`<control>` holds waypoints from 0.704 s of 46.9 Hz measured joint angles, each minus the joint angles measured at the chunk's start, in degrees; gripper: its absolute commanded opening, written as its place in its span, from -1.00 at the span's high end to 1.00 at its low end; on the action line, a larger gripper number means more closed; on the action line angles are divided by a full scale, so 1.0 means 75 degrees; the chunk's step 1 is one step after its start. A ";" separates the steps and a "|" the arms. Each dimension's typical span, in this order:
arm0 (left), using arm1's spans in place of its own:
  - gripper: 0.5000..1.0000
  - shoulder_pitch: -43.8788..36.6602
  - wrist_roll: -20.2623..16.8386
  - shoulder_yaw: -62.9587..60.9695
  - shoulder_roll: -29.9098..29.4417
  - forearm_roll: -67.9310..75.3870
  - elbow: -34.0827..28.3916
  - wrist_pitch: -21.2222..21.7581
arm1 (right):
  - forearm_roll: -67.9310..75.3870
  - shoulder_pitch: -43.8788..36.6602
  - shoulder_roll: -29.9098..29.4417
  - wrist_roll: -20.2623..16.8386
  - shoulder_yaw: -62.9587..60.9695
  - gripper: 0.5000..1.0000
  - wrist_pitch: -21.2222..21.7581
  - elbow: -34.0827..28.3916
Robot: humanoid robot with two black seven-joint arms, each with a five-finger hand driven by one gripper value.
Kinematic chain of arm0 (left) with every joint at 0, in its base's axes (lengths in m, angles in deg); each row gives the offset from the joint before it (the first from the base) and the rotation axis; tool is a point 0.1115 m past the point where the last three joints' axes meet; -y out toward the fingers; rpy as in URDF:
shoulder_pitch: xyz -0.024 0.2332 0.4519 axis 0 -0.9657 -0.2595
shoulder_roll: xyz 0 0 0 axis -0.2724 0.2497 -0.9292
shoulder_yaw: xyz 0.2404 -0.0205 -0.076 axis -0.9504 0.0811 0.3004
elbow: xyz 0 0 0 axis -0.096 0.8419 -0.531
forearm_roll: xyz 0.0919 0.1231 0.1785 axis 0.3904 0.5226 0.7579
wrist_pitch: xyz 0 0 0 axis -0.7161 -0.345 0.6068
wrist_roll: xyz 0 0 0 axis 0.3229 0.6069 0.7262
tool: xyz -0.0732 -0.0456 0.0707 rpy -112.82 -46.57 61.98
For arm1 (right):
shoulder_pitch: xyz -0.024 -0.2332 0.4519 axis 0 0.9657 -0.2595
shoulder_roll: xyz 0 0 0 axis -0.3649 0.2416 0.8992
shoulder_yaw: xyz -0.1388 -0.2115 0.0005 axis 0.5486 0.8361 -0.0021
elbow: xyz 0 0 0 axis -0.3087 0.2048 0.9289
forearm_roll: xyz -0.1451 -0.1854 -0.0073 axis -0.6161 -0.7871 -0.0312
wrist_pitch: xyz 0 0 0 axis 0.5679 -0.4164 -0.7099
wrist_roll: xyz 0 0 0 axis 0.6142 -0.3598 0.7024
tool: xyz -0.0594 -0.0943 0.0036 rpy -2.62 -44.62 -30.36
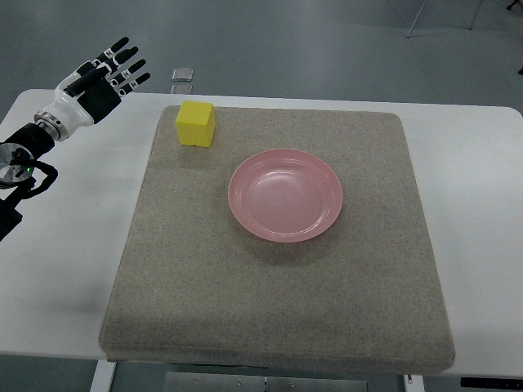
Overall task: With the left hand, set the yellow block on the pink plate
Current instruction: 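Raise the open left hand and swing it toward the yellow cube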
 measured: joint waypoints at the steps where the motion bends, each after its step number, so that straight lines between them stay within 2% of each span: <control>1: -0.98 0.0002 0.0000 0.0000 0.0000 0.0000 0.0004 0.0000 | 0.0000 0.0000 0.0000 0.0001 0.0000 -0.69 0.0000 0.0001; 16: -0.98 0.0075 -0.0032 0.0078 0.0008 0.0004 0.0020 -0.0002 | 0.0000 0.0000 0.0000 0.0000 0.0000 -0.69 0.0000 0.0001; 27: -0.98 0.0192 -0.0299 0.0194 -0.0016 -0.0063 -0.0197 0.0295 | 0.0000 0.0000 0.0000 0.0000 0.0000 -0.69 0.0000 -0.0001; 33: -0.97 0.0199 -0.0338 0.0106 -0.0072 0.0096 -0.0177 0.0206 | 0.0000 0.0000 0.0000 0.0001 0.0000 -0.69 0.0000 0.0000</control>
